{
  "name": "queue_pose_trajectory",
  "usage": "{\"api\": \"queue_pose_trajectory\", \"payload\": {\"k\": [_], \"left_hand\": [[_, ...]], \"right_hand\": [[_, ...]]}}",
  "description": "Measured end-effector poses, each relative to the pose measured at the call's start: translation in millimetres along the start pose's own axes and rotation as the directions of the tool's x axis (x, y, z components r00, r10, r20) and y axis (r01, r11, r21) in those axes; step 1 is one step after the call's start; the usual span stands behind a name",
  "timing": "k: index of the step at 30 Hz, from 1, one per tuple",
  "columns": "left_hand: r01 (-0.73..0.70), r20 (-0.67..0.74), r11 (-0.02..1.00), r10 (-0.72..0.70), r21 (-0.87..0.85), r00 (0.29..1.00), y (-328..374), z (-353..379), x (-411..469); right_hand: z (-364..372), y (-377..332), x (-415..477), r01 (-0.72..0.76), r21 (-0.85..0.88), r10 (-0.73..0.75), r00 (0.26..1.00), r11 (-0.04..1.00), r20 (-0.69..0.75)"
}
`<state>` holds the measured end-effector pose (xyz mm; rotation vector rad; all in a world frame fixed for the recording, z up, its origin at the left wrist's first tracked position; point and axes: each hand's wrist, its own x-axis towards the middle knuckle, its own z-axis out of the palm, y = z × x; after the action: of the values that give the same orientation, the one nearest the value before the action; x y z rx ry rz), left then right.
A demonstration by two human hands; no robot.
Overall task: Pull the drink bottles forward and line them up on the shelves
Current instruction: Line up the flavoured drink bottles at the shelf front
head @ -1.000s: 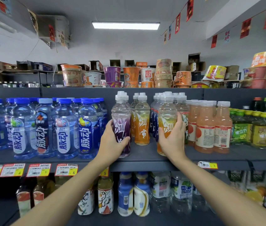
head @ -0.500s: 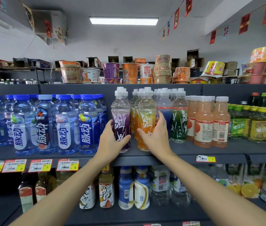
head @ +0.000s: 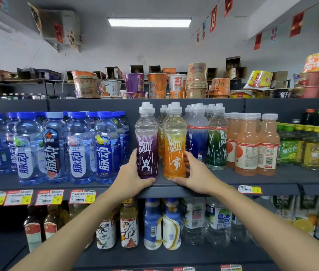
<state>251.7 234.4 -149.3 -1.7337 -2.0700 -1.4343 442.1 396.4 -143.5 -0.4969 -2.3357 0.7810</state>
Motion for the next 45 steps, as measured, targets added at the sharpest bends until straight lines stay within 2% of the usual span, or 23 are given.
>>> {"api": "queue_pose_trajectory", "payload": {"k": [3, 9, 32, 35, 38, 42, 45], "left_hand": [[-0.001, 0.070, 1.000, 0.003, -0.026, 0.998, -0.9, -7.2, 1.1], [0.036, 0.133, 0.998, -0.028, -0.057, 0.991, -9.8, -9.3, 3.9], [0.036, 0.086, 0.999, -0.034, -0.018, 0.996, 3.3, 0.8, 1.0], [-0.020, 0.073, 0.997, 0.025, -0.077, 0.997, 9.8, -2.0, -1.7], [-0.180, -0.035, 0.983, 0.178, -0.045, 0.983, 18.6, -2.6, -6.2], [-0.278, -0.221, 0.904, 0.358, 0.324, 0.907, 31.3, 10.1, -10.7], [-0.329, -0.272, 0.841, 0.468, 0.430, 0.841, 56.2, 29.9, -7.4]], "right_hand": [[-5.0, 4.2, -1.2, -0.031, 0.048, 0.030, 0.999, 0.998, 0.034], [-3.5, 2.8, -4.7, 0.005, 0.009, -0.005, 1.000, 1.000, -0.006], [-0.7, -7.8, -10.5, -0.014, -0.099, 0.012, 1.000, 0.995, -0.023], [-2.3, -11.4, -11.1, -0.029, -0.112, 0.027, 1.000, 0.993, -0.016], [-4.5, -15.4, -13.0, -0.033, -0.095, 0.029, 0.999, 0.995, -0.036], [-13.2, -15.2, -15.4, -0.009, -0.110, -0.005, 0.992, 0.994, -0.128], [-28.9, -7.8, -18.0, 0.025, -0.139, -0.050, 0.982, 0.990, -0.181]]}}
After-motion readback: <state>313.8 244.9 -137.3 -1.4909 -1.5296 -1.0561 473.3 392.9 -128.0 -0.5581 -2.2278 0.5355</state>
